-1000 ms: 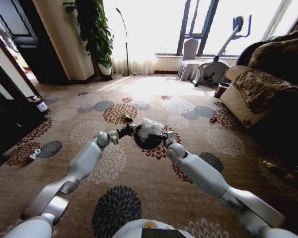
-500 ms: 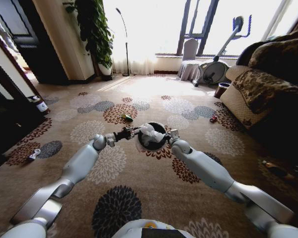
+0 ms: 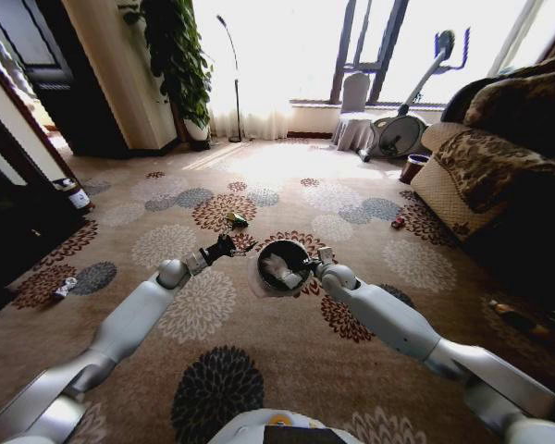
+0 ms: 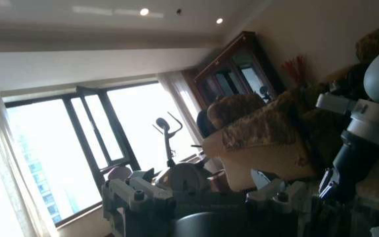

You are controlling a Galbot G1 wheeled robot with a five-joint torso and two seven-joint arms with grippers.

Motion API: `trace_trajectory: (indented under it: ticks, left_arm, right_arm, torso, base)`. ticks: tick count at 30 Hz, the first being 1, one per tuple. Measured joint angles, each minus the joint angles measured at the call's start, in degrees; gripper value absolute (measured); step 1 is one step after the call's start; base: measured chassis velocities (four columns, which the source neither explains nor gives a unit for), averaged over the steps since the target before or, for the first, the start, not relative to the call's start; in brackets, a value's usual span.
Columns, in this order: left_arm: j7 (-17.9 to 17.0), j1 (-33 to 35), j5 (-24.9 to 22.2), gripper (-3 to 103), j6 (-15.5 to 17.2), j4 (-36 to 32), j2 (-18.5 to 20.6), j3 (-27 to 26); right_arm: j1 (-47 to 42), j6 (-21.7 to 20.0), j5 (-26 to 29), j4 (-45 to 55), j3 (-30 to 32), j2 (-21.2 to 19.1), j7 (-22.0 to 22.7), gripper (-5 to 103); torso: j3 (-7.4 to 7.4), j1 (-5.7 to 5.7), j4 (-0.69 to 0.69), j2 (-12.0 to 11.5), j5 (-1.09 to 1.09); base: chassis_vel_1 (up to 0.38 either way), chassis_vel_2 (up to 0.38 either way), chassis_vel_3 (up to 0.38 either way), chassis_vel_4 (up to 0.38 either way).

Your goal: Pick up the trash from the ground and place it into the trash bin.

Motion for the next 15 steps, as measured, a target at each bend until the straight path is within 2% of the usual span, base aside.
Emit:
trace_trajectory:
  ticks: [1, 4, 6, 8, 9, 10, 12, 13, 14, 15]
  left_arm:
    - [0.0, 0.0, 0.0, 96, 0.0, 0.0, 0.0, 0.0]
    - [-0.96, 3.92, -0.43, 97, 0.4, -2.24, -1.01, -3.24]
    - [-1.31, 4.75, -0.44, 97, 0.42, -2.56, -1.17, -3.99]
    - [-3.74, 7.11, -0.29, 99, 0.85, -2.76, -1.72, -5.85]
    - [-3.74, 7.11, -0.29, 99, 0.85, -2.76, -1.72, -5.85]
    - [-6.15, 8.12, -0.22, 97, 1.71, -2.75, -2.06, -6.21]
    - [-14.89, 10.18, -1.05, 96, 6.1, -1.99, -3.28, -6.65]
    - [-14.89, 10.18, -1.05, 96, 6.1, -1.99, -3.28, -6.65]
    - [-18.89, 10.8, -1.54, 96, 8.74, -1.39, -3.82, -6.78]
    - [-24.82, 11.54, -2.56, 96, 14.11, -0.91, -4.38, -7.13]
  right_arm:
    - [0.0, 0.0, 0.0, 0.0, 0.0, 0.0, 0.0, 0]
    - [3.3, -2.74, 1.84, 2.47, -5.6, -7.27, -5.57, 0]
    - [3.35, -3.06, 1.87, 2.91, -6.02, -8.38, -6.42, 0]
    - [2.51, -3.34, 0.62, 3.89, -6.01, -11.18, -8.61, 0]
    - [2.51, -3.34, 0.62, 3.89, -6.01, -11.18, -8.61, 0]
    - [1.57, -3.25, -0.07, 4.12, -5.53, -11.7, -9.19, 0]
    - [-1.19, -2.07, -2.2, 3.71, -3.85, -11.81, -9.85, 0]
    - [-1.19, -2.07, -2.2, 3.71, -3.85, -11.81, -9.85, 0]
    - [-2.29, -1.32, -3.13, 3.07, -2.81, -11.49, -9.65, 0]
    - [-3.85, -0.06, -4.82, 2.05, -0.79, -10.97, -9.56, 0]
  torso:
    - [0.0, 0.0, 0.0, 0.0, 0.0]
    - [0.0, 0.0, -0.05, 0.0, -0.03]
    - [0.0, 0.0, -0.07, 0.0, 0.0]
    - [-0.01, -0.01, -0.09, 0.01, -0.01]
    - [-0.01, -0.01, -0.09, 0.01, -0.01]
    - [-0.01, -0.01, -0.09, 0.01, -0.02]
    - [0.0, -0.01, -0.02, 0.0, 0.03]
    - [0.0, -0.01, -0.02, 0.0, 0.03]
    - [0.0, 0.0, -0.02, 0.0, 0.0]
    - [0.01, 0.0, -0.01, 0.0, -0.02]
  base:
    - [0.0, 0.0, 0.0, 0.0]
    - [0.0, 0.0, 0.0, 0.0]
    - [0.0, 0.0, 0.0, 0.0]
    - [0.0, 0.0, 0.0, 0.0]
    - [0.0, 0.0, 0.0, 0.0]
    - [0.0, 0.0, 0.0, 0.0]
    - [0.0, 0.0, 0.0, 0.0]
    - [0.0, 0.0, 0.0, 0.0]
    - [0.0, 0.0, 0.0, 0.0]
    - [0.0, 0.0, 0.0, 0.0]
